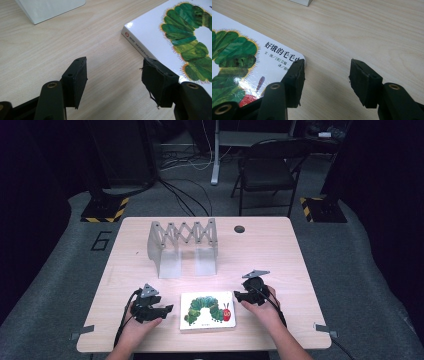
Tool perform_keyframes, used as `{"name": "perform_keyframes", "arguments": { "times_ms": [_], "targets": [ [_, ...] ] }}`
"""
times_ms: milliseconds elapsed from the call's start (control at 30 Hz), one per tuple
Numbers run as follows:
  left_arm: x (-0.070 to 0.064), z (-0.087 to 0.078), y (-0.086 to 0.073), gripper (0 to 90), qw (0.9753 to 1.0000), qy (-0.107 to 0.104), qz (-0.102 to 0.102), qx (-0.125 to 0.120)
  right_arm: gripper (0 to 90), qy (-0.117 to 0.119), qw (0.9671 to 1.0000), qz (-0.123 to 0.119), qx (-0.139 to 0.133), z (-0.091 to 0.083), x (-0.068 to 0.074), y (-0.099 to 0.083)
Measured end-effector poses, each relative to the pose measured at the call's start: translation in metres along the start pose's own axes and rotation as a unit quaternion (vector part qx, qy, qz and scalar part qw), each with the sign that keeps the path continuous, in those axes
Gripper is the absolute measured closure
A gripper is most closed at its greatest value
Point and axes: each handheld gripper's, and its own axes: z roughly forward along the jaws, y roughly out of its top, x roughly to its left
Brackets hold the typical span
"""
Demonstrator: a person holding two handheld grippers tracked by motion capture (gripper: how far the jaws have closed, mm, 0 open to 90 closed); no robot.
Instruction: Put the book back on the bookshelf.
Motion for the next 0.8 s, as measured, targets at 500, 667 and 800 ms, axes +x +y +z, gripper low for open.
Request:
{"name": "perform_keyframes", "arguments": {
  "times_ms": [500,667,800],
  "targets": [
    [-0.025,-0.005,0.005,34.6,0.9990,-0.044,0.011,-0.002,42.0,0.026,0.9996,0.000,0.006,0.003,0.006,0.001],
    [-0.032,-0.007,0.005,34.6,0.9985,-0.054,0.004,-0.007,41.2,0.035,0.9993,-0.002,0.012,0.006,0.012,0.001],
    [-0.035,-0.007,0.005,34.6,0.9986,-0.048,0.022,0.010,41.0,0.038,0.9992,-0.009,0.011,0.007,0.015,0.002]
  ]
}}
